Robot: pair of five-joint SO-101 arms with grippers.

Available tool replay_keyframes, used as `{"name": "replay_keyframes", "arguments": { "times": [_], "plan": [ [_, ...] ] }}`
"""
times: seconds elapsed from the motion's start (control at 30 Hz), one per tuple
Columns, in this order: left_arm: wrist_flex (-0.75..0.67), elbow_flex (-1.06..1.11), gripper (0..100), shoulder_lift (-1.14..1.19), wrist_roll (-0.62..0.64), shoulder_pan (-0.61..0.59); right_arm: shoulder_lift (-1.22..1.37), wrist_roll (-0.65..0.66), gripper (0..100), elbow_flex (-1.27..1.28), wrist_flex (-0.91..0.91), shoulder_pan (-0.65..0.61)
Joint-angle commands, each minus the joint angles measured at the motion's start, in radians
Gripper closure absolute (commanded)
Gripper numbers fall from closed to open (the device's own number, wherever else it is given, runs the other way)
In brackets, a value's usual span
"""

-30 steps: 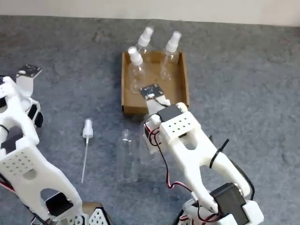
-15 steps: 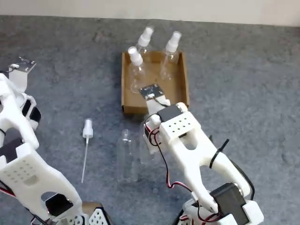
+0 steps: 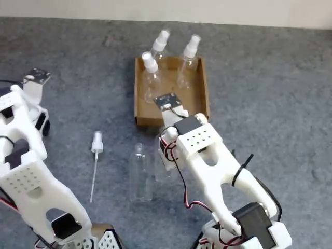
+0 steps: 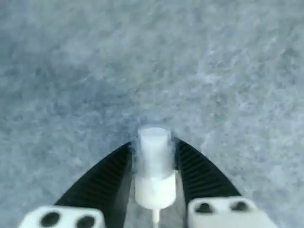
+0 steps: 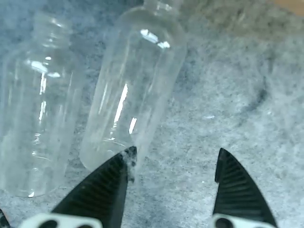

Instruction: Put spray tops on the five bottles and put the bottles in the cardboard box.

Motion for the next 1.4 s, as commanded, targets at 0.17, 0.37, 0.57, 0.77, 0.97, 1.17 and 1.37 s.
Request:
{"name": "replay_keyframes", "arguments": {
  "times": [0.17, 0.37, 0.57, 0.77, 0.97, 1.17, 1.37],
  "plan": [
    [0.051, 0.073, 100, -0.288, 0.098, 0.008, -0.007, 0.078, 77.8, -0.001, 0.024, 0.018],
    [0.046, 0.309, 100, -0.598, 0.176, 0.010, -0.008, 0.078, 77.7, -0.004, 0.036, 0.015],
    [-0.011, 0.499, 100, -0.826, 0.180, 0.036, -0.015, -0.032, 77.7, -0.082, 0.025, -0.012],
    [-0.117, 0.636, 100, -0.891, 0.181, 0.030, -0.022, -0.121, 77.7, -0.170, 0.007, -0.081],
    [-0.167, 0.684, 100, -0.895, 0.180, 0.028, -0.019, -0.133, 77.7, -0.110, -0.191, -0.122],
    [-0.167, 0.684, 100, -0.895, 0.178, 0.028, -0.018, -0.133, 77.9, 0.027, -0.338, -0.117],
    [-0.167, 0.684, 100, -0.895, 0.178, 0.031, -0.019, -0.130, 78.1, 0.143, -0.389, -0.051]
  ]
}}
